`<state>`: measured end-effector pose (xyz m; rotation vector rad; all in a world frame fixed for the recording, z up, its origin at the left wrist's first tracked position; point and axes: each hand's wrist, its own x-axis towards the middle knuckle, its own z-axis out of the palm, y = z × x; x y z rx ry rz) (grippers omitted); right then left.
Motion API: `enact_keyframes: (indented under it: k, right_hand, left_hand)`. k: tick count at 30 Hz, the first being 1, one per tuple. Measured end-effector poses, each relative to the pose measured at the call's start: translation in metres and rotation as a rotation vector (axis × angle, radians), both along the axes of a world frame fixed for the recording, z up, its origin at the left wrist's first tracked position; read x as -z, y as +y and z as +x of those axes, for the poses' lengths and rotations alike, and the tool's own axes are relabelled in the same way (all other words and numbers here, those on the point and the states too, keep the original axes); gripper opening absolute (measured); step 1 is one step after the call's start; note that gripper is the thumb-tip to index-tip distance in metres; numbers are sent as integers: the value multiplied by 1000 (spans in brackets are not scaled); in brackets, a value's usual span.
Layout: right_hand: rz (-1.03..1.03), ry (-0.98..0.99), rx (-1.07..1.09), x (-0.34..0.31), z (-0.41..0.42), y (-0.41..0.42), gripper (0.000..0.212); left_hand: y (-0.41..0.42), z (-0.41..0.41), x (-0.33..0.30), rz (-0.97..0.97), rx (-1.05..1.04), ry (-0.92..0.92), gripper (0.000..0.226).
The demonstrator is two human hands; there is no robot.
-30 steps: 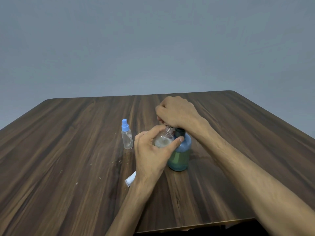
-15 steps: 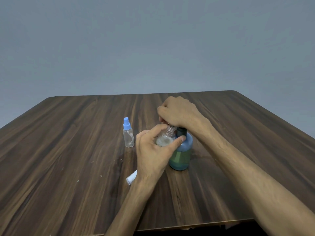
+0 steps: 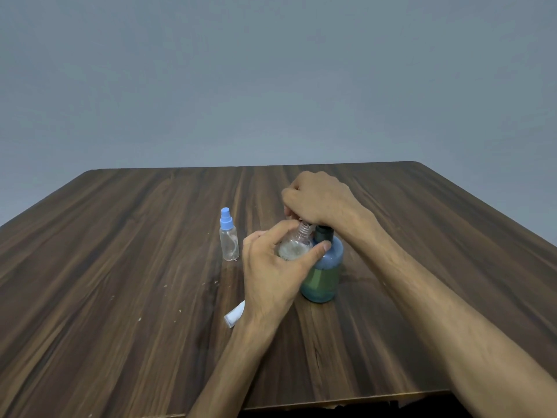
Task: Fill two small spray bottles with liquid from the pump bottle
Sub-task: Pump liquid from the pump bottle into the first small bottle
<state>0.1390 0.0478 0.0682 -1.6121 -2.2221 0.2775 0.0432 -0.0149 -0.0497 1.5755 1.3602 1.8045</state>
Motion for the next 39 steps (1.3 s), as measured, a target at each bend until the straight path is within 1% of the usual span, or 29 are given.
enact_keyframes:
  k: [5, 7, 9, 12, 13, 17, 21, 25, 29, 30, 33, 34, 37, 39]
  right_hand:
    - [90, 48, 6, -3, 1, 1, 37]
    - [32, 20, 3, 1, 1, 1, 36]
    - [16, 3, 4, 2, 0, 0, 36]
    - [103, 65, 9, -1, 1, -1, 38]
    - [104, 68, 11, -1, 1, 0, 38]
    - [-16, 17, 9, 2, 0, 0, 37]
    - [90, 71, 21, -3, 1, -1, 37]
    - [-9, 29, 19, 1, 1, -2, 38]
    - [99, 76, 33, -2, 2, -2, 36]
    - [98, 74, 29, -2, 2, -1, 36]
    - [2, 20, 12, 2, 1, -1, 36]
    - [-2, 17, 11, 1, 2, -1, 35]
    - [74, 69, 13, -4, 3, 0, 36]
    - [49, 55, 11, -2, 3, 0, 36]
  left_hand:
    - [1, -1, 1, 22, 5, 15, 38]
    - [2, -1, 1, 17, 1, 24, 39]
    - [2, -1, 1, 5, -3, 7, 41]
    - [-2, 0, 1, 10, 13, -3, 38]
    - [-2, -1, 0, 16, 15, -5, 38]
    - [-1, -1, -1, -2, 11, -9, 38]
    - [-2, -1, 0, 2, 10, -7, 37]
    - [-2, 1, -2, -5, 7, -6, 39]
    - [-3, 0, 0, 12, 13, 2, 36]
    - [-3, 0, 0, 11, 12, 0, 37]
    - [-2, 1, -2, -3, 12, -8, 40]
    - [-2, 1, -2, 1, 10, -8, 41]
    - [-2, 2, -1, 4, 6, -21, 37]
    - [-1, 1, -1, -1, 7, -21, 38]
